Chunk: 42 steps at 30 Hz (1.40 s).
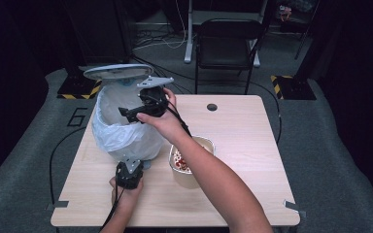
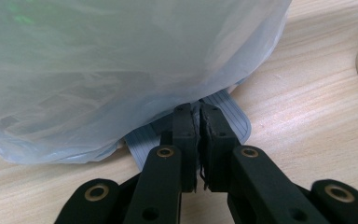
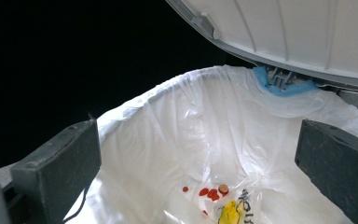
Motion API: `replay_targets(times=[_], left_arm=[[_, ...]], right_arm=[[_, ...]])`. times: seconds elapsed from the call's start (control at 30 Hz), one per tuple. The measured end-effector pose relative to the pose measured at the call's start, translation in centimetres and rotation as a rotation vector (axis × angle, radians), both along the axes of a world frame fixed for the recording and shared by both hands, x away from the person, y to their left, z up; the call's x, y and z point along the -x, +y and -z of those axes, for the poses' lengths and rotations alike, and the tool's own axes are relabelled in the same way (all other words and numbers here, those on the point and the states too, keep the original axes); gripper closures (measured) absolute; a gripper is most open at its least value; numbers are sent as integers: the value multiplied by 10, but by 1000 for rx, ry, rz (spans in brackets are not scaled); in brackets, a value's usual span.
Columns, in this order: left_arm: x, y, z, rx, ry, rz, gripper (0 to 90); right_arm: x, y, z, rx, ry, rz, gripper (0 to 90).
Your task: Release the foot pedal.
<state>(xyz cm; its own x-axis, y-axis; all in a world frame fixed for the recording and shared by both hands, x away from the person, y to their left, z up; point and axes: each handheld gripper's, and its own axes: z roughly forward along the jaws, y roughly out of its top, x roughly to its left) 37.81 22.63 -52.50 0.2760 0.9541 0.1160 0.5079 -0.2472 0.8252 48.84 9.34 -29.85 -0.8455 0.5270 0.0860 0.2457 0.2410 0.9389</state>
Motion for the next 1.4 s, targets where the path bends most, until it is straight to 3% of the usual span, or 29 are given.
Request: replay_targets(times=[0.3, 0.43, 0.47, 0.57, 0.63, 0.7, 0.73, 0.87, 0.9, 0.97, 1.03, 1.23, 1.4], left_arm=[[-1, 2, 0, 13, -1, -5, 827], [0, 5, 1, 47, -13, -25, 749], [1, 4, 0, 91, 9, 0, 695], [5, 0, -1, 29, -26, 21, 624], [7, -1, -3, 17, -28, 37, 526], [12, -3, -5, 14, -38, 42, 501], [15, -2, -10, 36, -28, 66, 492], [15, 2, -16, 37, 9, 87, 473], [16, 7, -19, 70, 30, 91, 472], [16, 10, -22, 71, 47, 106, 471], [20, 14, -26, 96, 64, 122, 465], [28, 25, -29, 100, 82, 150, 461], [34, 38, -33, 114, 67, 142, 445]], right_arm=[[29, -58, -9, -8, 2, 20, 92], [39, -84, -7, 23, -30, 45, 141], [41, -91, -6, 25, -28, 52, 142], [46, -111, 1, 60, -45, 81, 143], [48, -124, 7, 92, -63, 104, 143], [51, -135, 12, 105, -63, 126, 144], [52, -139, 14, 110, -61, 137, 144], [58, -158, 21, 127, -65, 155, 147], [62, -168, 25, 126, -74, 164, 155], [64, -173, 27, 122, -74, 170, 155], [70, -187, 32, 101, -47, 192, 159], [79, -208, 48, 116, -38, 216, 164], [86, -225, 64, 108, -15, 254, 175]])
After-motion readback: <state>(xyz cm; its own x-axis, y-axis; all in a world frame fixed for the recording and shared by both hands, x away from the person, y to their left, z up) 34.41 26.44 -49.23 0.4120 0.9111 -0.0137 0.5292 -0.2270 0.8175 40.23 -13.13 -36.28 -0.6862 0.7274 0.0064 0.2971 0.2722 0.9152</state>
